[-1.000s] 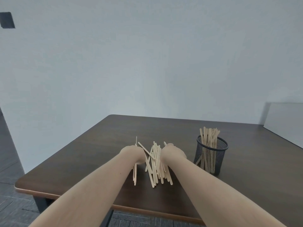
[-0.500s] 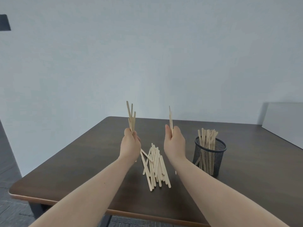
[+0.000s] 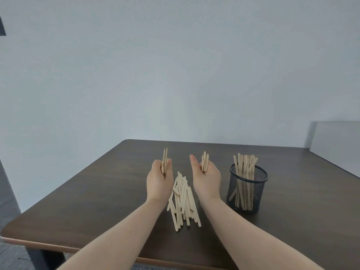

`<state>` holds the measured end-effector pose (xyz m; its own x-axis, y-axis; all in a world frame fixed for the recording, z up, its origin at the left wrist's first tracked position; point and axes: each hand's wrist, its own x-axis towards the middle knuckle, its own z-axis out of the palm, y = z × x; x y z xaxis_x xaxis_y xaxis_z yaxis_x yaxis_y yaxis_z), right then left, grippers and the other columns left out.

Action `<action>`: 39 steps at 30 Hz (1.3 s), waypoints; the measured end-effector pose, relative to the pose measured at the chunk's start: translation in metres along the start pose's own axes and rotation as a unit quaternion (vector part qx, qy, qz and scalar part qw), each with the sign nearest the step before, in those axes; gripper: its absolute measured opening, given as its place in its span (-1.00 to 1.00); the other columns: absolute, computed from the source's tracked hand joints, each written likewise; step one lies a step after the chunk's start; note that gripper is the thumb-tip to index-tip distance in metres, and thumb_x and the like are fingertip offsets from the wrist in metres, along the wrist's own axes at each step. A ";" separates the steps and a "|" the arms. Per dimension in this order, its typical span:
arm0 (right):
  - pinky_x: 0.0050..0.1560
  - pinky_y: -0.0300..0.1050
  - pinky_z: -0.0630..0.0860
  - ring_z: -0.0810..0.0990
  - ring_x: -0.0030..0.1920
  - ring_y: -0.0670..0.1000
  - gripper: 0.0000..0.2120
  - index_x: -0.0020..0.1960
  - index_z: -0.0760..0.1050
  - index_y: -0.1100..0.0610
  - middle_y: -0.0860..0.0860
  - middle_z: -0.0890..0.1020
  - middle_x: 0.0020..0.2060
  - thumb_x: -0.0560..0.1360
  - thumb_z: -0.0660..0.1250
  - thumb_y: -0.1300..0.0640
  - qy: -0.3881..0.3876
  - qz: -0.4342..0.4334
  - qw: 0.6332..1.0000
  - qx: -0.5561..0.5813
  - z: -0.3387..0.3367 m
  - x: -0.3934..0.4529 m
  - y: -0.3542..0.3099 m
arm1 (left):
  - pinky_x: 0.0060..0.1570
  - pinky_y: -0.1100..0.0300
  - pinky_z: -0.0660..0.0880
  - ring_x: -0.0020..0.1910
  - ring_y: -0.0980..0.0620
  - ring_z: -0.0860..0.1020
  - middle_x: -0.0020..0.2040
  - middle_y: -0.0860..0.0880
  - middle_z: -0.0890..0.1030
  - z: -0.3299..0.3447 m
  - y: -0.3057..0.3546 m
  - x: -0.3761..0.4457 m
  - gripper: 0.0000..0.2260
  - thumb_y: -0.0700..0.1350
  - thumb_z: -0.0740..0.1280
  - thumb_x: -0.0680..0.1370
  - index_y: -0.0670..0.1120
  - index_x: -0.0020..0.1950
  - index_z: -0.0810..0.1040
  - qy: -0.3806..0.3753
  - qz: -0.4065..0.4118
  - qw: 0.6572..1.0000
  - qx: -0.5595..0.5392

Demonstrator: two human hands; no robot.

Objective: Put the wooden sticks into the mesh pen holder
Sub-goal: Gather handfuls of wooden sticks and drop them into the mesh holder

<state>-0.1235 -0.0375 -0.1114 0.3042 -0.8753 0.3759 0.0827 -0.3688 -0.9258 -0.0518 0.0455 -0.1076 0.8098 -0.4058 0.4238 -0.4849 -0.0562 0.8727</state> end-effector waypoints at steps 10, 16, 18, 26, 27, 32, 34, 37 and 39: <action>-0.36 -0.20 0.23 0.22 -0.42 -0.06 -0.53 -0.38 0.16 0.13 0.00 0.26 -0.46 0.54 0.29 -0.07 -0.003 -0.002 1.000 -0.011 -0.001 0.003 0.003 | -0.45 0.28 0.21 -0.46 0.07 0.20 -0.46 0.04 0.24 0.007 -0.003 0.012 -0.58 -0.04 0.26 0.59 -0.08 -0.40 0.17 0.026 -0.018 0.999 0.028; -0.33 -0.18 0.26 0.25 -0.40 -0.06 -0.54 -0.37 0.19 0.14 0.01 0.28 -0.44 0.54 0.28 -0.08 -0.015 -0.004 1.000 -0.016 -0.001 0.004 0.005 | -0.42 0.20 0.25 -0.45 0.03 0.30 -0.47 0.01 0.31 0.009 -0.003 0.018 -0.59 -0.01 0.24 0.57 -0.07 -0.41 0.18 0.048 -0.053 0.997 0.025; -0.32 -0.18 0.28 0.26 -0.40 -0.05 -0.54 -0.37 0.19 0.13 0.02 0.30 -0.43 0.55 0.28 -0.08 -0.021 -0.001 1.000 -0.015 -0.001 0.004 0.005 | -0.34 0.15 0.36 -0.40 -0.03 0.42 -0.44 -0.09 0.42 0.011 -0.004 0.022 -0.60 0.01 0.22 0.57 -0.08 -0.41 0.21 0.044 -0.064 0.997 0.012; -0.34 -0.18 0.25 0.23 -0.41 -0.06 -0.53 -0.37 0.18 0.13 0.00 0.27 -0.45 0.54 0.28 -0.09 -0.024 -0.001 0.999 -0.022 0.001 0.006 0.001 | -0.29 0.11 0.32 -0.33 -0.08 0.49 -0.47 0.00 0.24 0.009 -0.002 0.031 -0.56 -0.06 0.29 0.52 -0.03 -0.43 0.09 0.050 -0.066 0.996 -0.019; -0.35 -0.19 0.23 0.22 -0.42 -0.06 -0.53 -0.37 0.18 0.13 -0.01 0.26 -0.45 0.55 0.27 -0.09 -0.025 -0.001 0.999 -0.023 0.001 0.006 0.001 | -0.29 0.11 0.32 -0.35 -0.08 0.48 -0.47 0.00 0.23 0.009 -0.002 0.031 -0.55 -0.06 0.29 0.53 -0.04 -0.42 0.09 0.051 -0.067 0.996 -0.014; -0.32 -0.15 0.26 0.25 -0.40 -0.04 -0.54 -0.37 0.17 0.14 -0.02 0.28 -0.46 0.58 0.22 -0.07 -0.027 -0.002 0.999 -0.045 0.000 0.006 -0.001 | -0.38 0.15 0.20 -0.45 0.01 0.17 -0.47 0.02 0.17 0.007 0.003 0.030 -0.54 -0.05 0.22 0.59 -0.06 -0.42 0.06 0.060 -0.047 0.997 0.008; -0.34 -0.15 0.24 0.26 -0.41 -0.04 -0.53 -0.39 0.15 0.12 -0.03 0.28 -0.46 0.60 0.18 -0.06 -0.024 -0.015 0.998 -0.055 -0.003 0.008 -0.009 | -0.38 0.14 0.19 -0.45 0.01 0.15 -0.46 0.01 0.16 0.006 0.011 0.035 -0.53 -0.02 0.19 0.61 -0.06 -0.42 0.06 0.063 -0.044 0.997 0.004; -0.37 -0.16 0.22 0.26 -0.42 -0.03 -0.54 -0.38 0.15 0.12 -0.02 0.28 -0.45 0.61 0.13 -0.07 -0.005 -0.037 0.998 -0.044 -0.012 0.020 -0.032 | -0.39 0.15 0.18 -0.44 0.01 0.15 -0.45 0.01 0.15 0.007 0.035 0.047 -0.52 0.03 0.20 0.60 -0.05 -0.41 0.04 0.066 -0.031 0.997 -0.028; -0.38 -0.14 0.21 0.27 -0.43 -0.01 -0.53 -0.38 0.14 0.11 -0.01 0.28 -0.46 0.62 0.11 -0.08 0.020 -0.056 0.997 -0.046 -0.022 0.034 -0.050 | -0.42 0.16 0.17 -0.45 0.01 0.15 -0.45 0.01 0.15 0.011 0.059 0.053 -0.52 0.05 0.20 0.60 -0.06 -0.41 0.05 0.062 -0.005 0.997 -0.046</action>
<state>-0.1380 -0.0553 -0.0512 0.2589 -0.8380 0.4804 0.0254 -0.4912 -0.8707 -0.0410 0.0105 -0.0367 0.8519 -0.2890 0.4367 -0.4488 0.0270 0.8932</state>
